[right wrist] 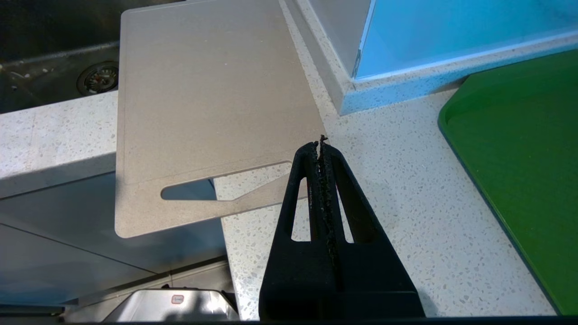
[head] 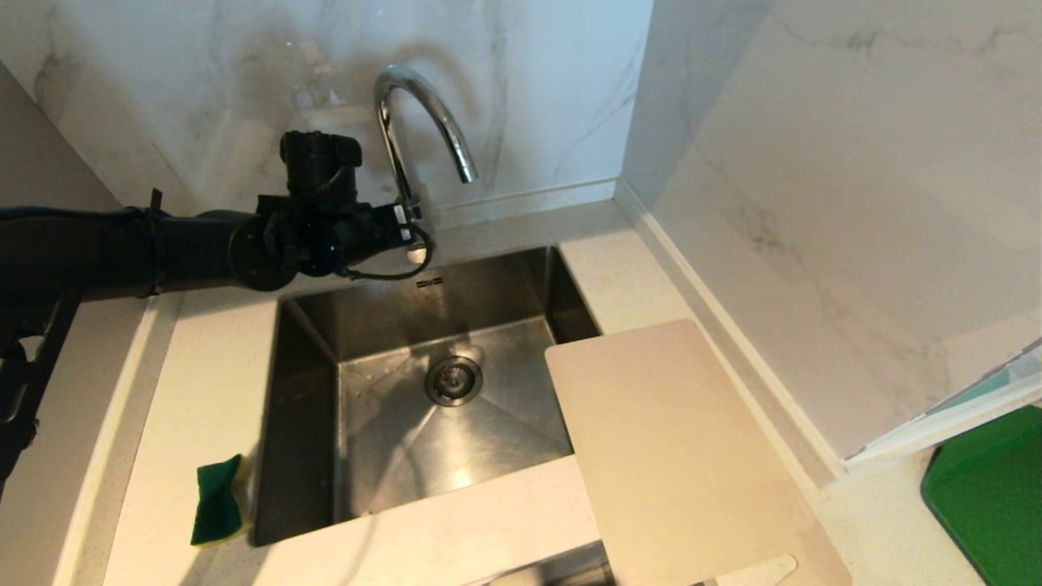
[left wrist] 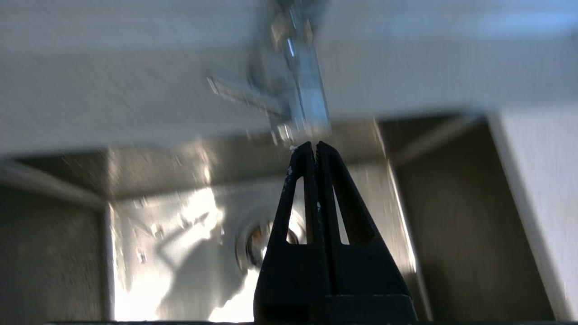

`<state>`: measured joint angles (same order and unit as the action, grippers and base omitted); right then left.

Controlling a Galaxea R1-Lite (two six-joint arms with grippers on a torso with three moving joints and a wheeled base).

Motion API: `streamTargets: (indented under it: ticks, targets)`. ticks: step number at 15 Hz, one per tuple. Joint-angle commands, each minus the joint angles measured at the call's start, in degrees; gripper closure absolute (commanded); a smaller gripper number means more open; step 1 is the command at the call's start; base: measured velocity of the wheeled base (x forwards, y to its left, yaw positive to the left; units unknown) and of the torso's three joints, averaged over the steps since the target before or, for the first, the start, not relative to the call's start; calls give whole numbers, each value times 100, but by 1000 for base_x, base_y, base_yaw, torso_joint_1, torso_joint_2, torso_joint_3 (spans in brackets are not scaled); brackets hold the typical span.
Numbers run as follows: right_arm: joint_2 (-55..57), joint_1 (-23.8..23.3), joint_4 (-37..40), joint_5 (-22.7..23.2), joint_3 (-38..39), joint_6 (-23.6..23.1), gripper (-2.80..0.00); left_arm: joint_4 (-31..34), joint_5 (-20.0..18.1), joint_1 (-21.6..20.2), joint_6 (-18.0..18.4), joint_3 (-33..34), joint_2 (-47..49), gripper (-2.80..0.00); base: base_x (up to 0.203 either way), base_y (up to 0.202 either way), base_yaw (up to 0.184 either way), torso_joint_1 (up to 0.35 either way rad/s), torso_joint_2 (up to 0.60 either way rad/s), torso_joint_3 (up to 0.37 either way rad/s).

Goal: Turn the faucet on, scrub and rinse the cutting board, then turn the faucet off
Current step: Turn on the tap

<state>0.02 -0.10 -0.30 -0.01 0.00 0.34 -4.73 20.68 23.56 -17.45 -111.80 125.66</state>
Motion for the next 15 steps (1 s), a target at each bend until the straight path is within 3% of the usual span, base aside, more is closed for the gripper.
streamTargets:
  ticks: [1,6,15]
  targets:
    - [-2,1,-5,1,0,1,0,-381,464,60,13,-8,20,0,0,0,0,0,0,0]
    - [-2,1,-5,1,0,1,0,-594,1306,-4,-132,71,220,0,0,0,0,0,0,0]
    - [-2,1,-5,1,0,1,0,-723,1298,61,-119,18,246,0,0,0,0,0,0,0]
